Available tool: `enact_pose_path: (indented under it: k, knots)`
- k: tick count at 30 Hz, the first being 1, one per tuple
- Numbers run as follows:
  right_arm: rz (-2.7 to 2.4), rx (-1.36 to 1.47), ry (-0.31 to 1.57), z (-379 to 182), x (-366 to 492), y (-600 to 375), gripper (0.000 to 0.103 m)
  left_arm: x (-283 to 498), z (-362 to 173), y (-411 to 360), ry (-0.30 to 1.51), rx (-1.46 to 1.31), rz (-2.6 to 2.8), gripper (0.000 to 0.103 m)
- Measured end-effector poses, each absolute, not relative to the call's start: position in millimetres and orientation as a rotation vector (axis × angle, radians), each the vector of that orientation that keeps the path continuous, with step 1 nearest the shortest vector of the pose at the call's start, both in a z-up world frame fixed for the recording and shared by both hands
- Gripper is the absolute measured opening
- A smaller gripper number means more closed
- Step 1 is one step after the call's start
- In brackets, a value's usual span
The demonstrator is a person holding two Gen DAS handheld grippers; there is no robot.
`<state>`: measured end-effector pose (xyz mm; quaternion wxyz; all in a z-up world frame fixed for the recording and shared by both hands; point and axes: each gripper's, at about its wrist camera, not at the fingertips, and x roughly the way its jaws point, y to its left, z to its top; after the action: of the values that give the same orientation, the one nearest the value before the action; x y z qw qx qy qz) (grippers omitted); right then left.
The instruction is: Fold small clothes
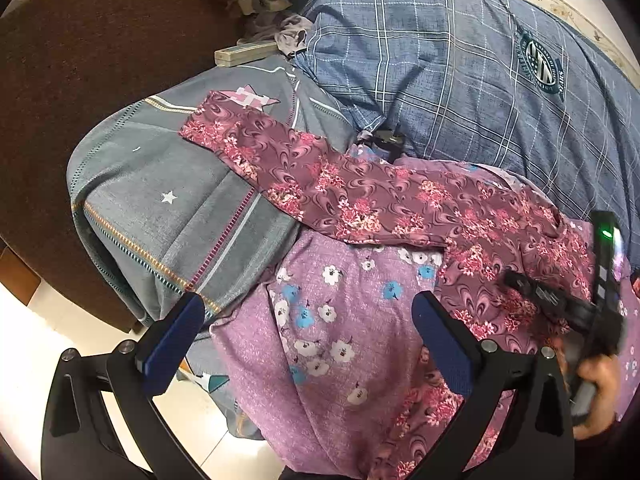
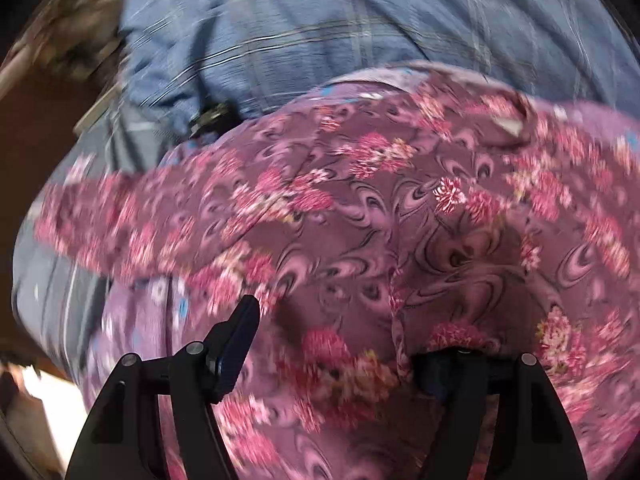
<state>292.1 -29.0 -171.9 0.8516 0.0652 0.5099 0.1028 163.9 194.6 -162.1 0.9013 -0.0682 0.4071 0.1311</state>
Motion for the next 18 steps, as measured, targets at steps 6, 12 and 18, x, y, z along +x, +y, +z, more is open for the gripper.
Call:
enact_pose_path:
  k: [6, 12, 18]
  knots:
    - [0.370, 0.095, 1.099, -162, 275, -60, 0.082, 178, -169, 174, 0.842, -0.095, 0.240, 0.103]
    - [0.402, 0.835, 0.944, -189, 253, -188, 0.082, 192, -168, 121, 0.839, 0.035, 0.111, 0.103]
    - [0.240, 1.132, 0.844, -215, 243, -270, 0.042, 205, -173, 31, 0.821, 0.178, -0.034, 0.103]
